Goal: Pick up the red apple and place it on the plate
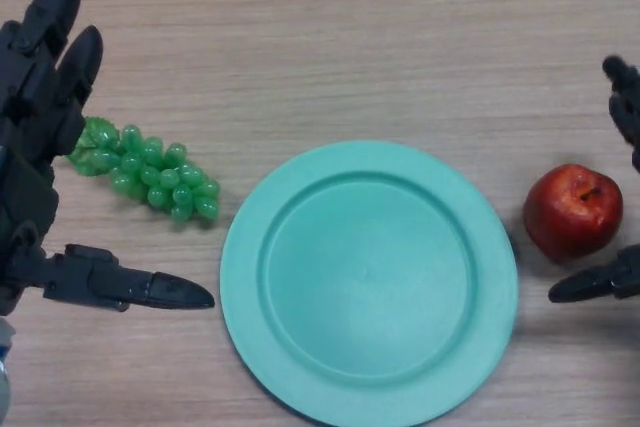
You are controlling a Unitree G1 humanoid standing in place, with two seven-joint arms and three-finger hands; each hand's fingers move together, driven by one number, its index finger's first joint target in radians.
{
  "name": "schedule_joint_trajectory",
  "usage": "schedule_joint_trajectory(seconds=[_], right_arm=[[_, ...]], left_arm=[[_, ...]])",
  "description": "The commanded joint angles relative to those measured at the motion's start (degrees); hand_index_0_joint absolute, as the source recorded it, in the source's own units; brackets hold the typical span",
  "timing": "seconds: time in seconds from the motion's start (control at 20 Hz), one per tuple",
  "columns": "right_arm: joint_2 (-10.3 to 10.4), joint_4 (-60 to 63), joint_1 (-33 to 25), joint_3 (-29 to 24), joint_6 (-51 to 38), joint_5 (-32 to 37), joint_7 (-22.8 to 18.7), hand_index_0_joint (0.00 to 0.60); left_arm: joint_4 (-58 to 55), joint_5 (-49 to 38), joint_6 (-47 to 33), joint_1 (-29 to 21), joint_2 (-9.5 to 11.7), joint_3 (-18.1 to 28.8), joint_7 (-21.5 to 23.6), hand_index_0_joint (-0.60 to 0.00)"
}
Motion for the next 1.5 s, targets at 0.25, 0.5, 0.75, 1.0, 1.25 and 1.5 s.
schedule_joint_trajectory(seconds=[0.25, 0.5, 0.75, 1.0, 1.25, 1.5], right_arm=[[-3.5, 1.8, -4.0, -2.3, -5.7, 6.2, 1.3, 0.45], [-4.1, 0.1, -3.0, -2.3, -2.4, 2.2, 1.3, 0.6], [0.4, -29.4, 2.1, -2.0, 21.3, 10.6, 5.3, 0.6], [6.1, -43.2, 4.6, 8.2, 31.2, 6.2, 2.4, 0.6], [9.8, -34.2, 6.5, 16.4, 18.9, -3.9, 0.8, 0.6], [10.6, -29.6, 6.4, 18.2, 19.3, -7.8, -0.7, 0.6]], left_arm=[[-1.8, 1.7, -10.2, -0.4, 1.4, 3.7, 0.4, 0.0], [0.1, 5.0, -15.9, 0.9, 0.5, 3.2, 1.2, 0.0], [-0.7, 4.8, -15.1, 0.6, 0.7, 3.3, 1.6, 0.0], [-2.5, 2.2, -12.2, 0.0, 1.4, 4.5, 0.4, 0.0], [-2.6, -0.2, -11.5, -0.3, 1.7, 6.0, -0.2, 0.0], [-1.3, -1.2, -14.8, 0.2, 1.6, 6.8, -1.5, 0.0]])
